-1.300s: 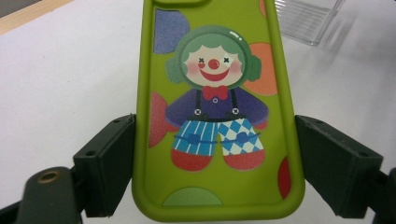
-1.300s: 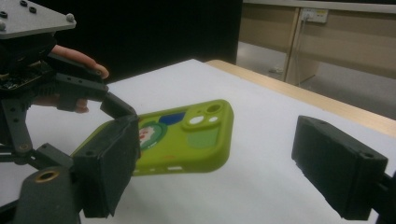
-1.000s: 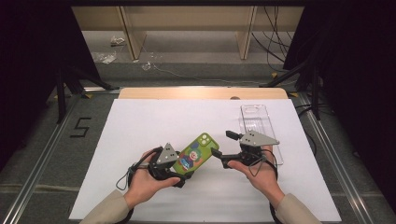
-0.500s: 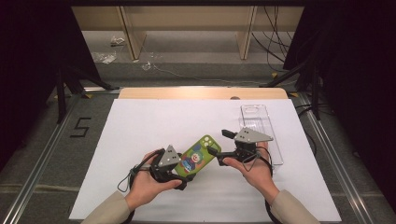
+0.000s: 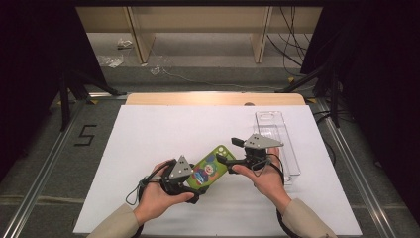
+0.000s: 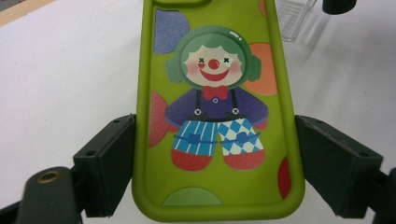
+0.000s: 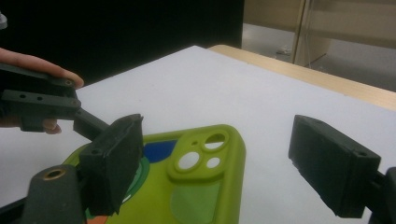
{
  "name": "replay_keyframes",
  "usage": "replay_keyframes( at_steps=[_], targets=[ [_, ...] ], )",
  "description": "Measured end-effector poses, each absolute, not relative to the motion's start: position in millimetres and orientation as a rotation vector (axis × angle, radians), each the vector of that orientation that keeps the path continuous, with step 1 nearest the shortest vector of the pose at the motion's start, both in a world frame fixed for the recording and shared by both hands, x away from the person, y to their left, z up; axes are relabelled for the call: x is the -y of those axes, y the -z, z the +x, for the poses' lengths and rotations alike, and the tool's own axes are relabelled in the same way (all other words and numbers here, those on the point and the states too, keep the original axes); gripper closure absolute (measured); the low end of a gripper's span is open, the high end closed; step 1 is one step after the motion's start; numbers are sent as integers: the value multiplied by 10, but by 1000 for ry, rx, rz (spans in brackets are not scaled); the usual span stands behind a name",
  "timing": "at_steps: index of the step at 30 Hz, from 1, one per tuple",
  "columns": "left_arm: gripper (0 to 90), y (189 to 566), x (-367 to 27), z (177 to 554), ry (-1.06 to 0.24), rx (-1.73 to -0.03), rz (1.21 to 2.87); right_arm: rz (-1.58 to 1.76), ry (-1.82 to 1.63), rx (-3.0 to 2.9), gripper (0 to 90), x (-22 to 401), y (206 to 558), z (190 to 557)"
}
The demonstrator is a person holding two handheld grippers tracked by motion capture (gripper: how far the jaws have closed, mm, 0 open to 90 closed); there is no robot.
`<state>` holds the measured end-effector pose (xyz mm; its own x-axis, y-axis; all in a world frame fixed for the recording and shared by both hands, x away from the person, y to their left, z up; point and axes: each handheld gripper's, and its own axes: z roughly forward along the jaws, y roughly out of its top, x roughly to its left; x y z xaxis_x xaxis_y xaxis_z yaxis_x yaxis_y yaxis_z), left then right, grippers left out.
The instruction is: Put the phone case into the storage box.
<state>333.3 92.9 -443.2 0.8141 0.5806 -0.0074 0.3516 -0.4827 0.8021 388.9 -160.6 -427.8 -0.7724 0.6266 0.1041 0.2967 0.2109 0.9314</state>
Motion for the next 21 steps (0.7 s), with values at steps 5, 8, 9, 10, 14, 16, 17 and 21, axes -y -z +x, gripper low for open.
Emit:
replay_keyframes(
  at_steps=[5,8,9,10,14,16,17,21],
  targets=[
    [163,4435,-924,3329,-332,-683,2125,891,-1579,-2208,217,1578,4298,3924],
    [164,4437,-923,3328,-331,-682,2128,906,-1583,-2206,229,1571,4311,3942],
    [164,4438,-923,3327,-330,-682,2129,912,-1584,-2208,230,1568,4316,3948],
    [164,4438,-922,3327,-330,-681,2129,918,-1583,-2209,234,1564,4322,3954],
    [164,4439,-917,3323,-330,-683,2127,941,-1588,-2216,249,1552,4339,3974],
    [163,4441,-916,3323,-331,-683,2127,949,-1590,-2218,258,1546,4341,3980],
    [164,4442,-916,3322,-330,-683,2127,952,-1590,-2220,264,1542,4342,3983],
    [164,4441,-913,3321,-331,-680,2125,958,-1594,-2228,280,1528,4353,3988]
  ],
)
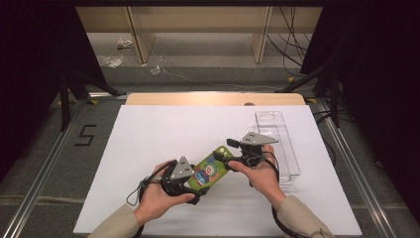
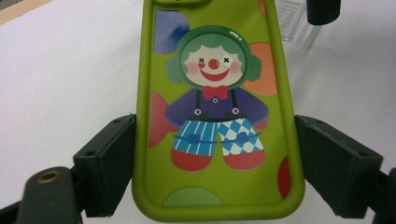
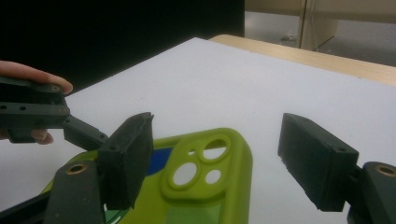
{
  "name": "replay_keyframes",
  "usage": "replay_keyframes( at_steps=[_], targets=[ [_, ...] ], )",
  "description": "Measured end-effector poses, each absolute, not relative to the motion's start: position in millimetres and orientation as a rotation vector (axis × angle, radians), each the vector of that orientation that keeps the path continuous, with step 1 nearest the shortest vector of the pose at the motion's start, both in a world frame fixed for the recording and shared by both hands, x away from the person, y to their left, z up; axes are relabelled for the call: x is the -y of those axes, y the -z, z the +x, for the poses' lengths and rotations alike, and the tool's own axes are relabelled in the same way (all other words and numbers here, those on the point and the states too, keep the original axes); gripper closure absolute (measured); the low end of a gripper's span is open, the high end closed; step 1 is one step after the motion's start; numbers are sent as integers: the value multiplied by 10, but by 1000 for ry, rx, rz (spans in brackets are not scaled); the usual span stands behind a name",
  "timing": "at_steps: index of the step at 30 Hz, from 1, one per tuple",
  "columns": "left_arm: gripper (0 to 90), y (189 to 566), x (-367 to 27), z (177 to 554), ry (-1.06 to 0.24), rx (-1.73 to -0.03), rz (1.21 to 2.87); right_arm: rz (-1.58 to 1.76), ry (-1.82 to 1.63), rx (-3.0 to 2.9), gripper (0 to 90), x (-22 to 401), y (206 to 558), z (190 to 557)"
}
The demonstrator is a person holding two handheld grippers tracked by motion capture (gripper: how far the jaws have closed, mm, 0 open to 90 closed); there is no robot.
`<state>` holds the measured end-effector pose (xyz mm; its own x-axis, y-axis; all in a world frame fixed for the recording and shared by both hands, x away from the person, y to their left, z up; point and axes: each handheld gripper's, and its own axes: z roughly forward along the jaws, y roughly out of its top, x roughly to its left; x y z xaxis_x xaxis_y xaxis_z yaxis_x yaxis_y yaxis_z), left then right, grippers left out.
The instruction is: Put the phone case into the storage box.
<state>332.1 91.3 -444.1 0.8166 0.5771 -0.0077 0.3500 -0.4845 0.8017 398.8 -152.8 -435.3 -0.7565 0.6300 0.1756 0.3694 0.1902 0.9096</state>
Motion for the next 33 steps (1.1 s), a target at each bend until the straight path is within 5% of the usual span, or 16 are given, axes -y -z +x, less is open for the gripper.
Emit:
replay_keyframes(
  at_steps=[19,33],
  targets=[
    [164,4441,-904,3318,-329,-671,2117,1005,-1616,-2241,345,1509,4384,4006],
    [164,4451,-893,3318,-328,-670,2116,1058,-1641,-2247,472,1526,4397,4015]
  ],
)
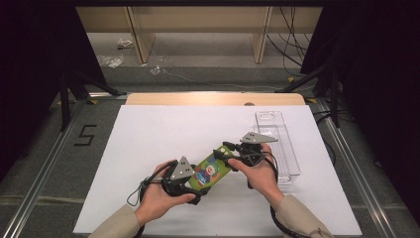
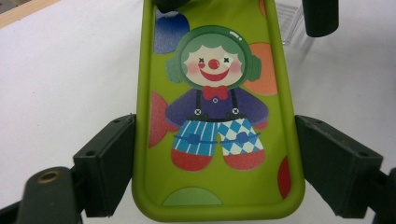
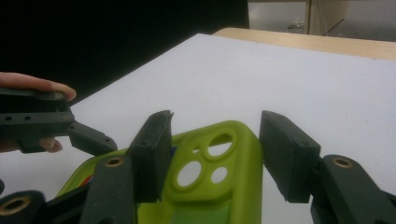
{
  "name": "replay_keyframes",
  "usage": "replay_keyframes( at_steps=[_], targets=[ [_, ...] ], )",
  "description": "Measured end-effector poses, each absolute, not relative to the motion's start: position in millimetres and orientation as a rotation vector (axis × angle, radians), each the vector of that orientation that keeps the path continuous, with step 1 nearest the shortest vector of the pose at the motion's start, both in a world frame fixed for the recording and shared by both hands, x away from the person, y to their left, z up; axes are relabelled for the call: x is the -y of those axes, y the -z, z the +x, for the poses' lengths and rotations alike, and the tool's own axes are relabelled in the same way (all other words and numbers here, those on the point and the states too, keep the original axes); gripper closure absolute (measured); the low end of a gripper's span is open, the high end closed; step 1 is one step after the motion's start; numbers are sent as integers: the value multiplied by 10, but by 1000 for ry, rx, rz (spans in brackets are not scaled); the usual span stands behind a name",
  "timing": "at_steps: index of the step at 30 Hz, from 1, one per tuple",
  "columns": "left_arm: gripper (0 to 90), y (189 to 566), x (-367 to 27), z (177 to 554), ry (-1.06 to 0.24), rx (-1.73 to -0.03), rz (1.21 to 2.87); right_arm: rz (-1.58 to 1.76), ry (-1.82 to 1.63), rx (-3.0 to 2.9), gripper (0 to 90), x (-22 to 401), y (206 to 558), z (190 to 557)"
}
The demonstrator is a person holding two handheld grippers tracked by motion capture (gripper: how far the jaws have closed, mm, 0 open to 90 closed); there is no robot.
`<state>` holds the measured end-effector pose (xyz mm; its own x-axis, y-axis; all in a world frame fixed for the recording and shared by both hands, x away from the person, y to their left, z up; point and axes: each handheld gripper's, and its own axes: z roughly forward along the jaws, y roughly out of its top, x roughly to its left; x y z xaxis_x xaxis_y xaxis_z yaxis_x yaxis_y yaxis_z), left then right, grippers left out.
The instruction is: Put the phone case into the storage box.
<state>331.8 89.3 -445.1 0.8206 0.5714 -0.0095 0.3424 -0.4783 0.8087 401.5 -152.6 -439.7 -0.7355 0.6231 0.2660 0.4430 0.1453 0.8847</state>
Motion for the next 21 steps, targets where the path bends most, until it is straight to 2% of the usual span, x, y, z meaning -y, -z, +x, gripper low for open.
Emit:
replay_keyframes(
  at_steps=[5,21],
  targets=[
    [164,4465,-883,3320,-327,-671,2119,1084,-1641,-2243,524,1527,4402,4016],
    [164,4511,-855,3333,-322,-677,2141,1123,-1662,-2231,587,1522,4364,4017]
  ],
)
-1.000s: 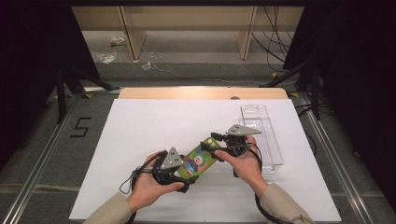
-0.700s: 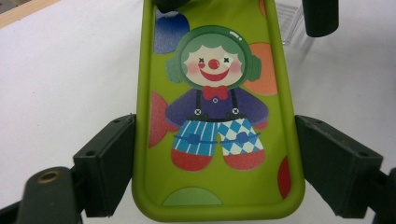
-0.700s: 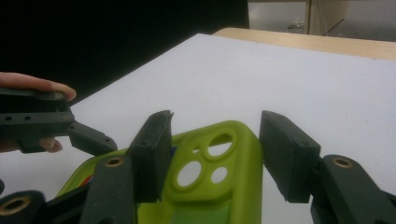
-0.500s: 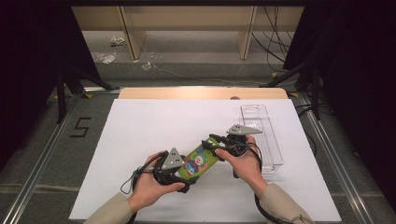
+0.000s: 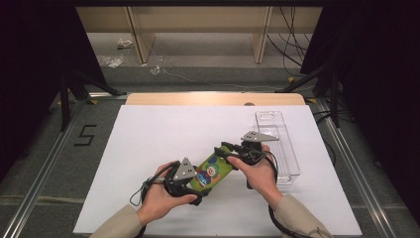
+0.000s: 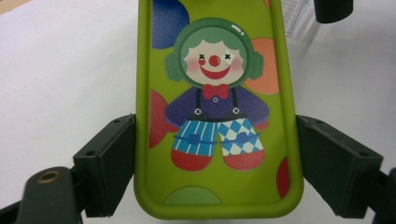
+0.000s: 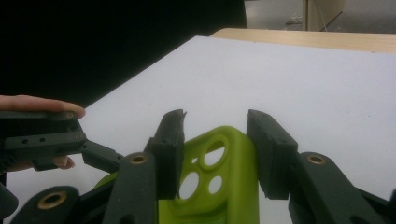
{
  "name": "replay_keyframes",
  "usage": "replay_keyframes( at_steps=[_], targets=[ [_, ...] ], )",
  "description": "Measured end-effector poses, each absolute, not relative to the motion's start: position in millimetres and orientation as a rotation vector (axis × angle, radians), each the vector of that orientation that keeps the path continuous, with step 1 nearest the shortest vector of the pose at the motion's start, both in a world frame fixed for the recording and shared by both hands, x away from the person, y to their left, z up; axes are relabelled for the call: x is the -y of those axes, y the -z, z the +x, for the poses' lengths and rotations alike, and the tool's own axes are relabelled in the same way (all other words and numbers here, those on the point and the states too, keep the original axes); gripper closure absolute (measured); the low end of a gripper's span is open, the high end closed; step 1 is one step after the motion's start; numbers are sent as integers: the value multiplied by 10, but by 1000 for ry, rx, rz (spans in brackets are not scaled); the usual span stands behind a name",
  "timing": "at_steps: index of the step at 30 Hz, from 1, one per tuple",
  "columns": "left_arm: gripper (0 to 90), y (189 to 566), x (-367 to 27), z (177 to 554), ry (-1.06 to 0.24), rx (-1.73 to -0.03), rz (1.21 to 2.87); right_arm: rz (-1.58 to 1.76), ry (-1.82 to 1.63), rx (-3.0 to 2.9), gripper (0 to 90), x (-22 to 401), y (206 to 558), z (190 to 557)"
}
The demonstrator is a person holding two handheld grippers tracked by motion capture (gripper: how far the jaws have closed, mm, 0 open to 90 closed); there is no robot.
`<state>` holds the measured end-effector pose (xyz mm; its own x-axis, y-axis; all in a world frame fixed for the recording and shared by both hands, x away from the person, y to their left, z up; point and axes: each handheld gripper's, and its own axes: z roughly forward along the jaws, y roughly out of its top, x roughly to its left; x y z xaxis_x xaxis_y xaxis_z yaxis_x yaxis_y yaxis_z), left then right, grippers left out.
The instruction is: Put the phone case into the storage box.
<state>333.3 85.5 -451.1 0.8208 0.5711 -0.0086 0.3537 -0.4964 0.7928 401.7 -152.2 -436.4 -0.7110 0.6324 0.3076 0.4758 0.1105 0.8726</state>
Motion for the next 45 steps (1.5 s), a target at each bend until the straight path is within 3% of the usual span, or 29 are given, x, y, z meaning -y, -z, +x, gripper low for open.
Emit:
replay_keyframes(
  at_steps=[27,45],
  targets=[
    [164,4570,-834,3351,-327,-683,2179,1182,-1816,-2217,726,1548,4301,4037],
    [158,4611,-818,3374,-361,-668,2192,1151,-1859,-2218,761,1511,4239,4009]
  ],
)
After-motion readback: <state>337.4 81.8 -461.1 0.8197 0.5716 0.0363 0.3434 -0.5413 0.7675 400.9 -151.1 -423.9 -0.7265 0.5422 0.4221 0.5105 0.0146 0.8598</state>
